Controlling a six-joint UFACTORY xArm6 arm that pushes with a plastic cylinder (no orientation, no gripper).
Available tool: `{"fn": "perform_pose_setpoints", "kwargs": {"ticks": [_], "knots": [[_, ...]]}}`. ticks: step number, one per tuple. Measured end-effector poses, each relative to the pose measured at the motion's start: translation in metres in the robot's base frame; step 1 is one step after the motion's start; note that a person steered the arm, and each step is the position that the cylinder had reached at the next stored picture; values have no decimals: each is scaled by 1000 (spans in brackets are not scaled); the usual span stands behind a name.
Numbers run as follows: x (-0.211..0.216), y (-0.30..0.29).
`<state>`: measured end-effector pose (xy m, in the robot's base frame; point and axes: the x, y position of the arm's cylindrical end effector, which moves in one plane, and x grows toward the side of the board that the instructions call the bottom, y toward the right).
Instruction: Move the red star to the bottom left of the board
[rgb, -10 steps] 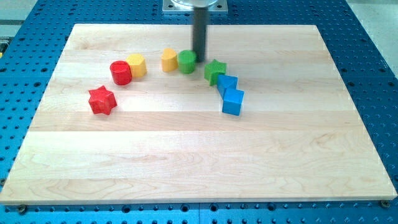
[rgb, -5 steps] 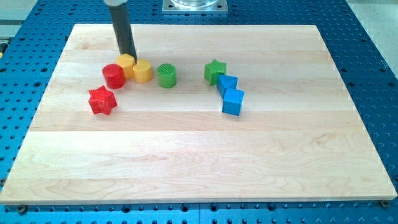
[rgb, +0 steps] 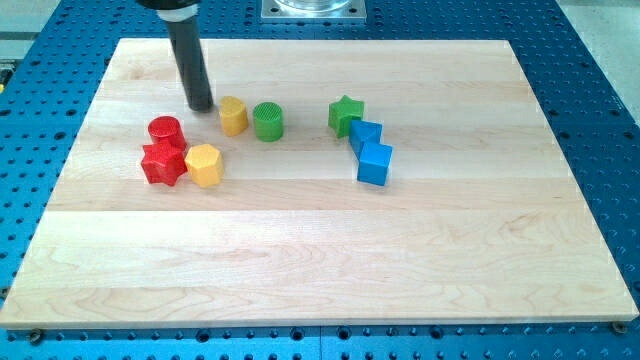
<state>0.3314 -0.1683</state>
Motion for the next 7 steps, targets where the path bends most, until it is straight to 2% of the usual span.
{"fn": "perform_pose_setpoints", "kwargs": {"ticks": [1, 2, 4, 5, 6, 7], "knots": [[48, -26], [105, -24], [111, -9], [100, 5], [118, 8], [177, 8]]}}
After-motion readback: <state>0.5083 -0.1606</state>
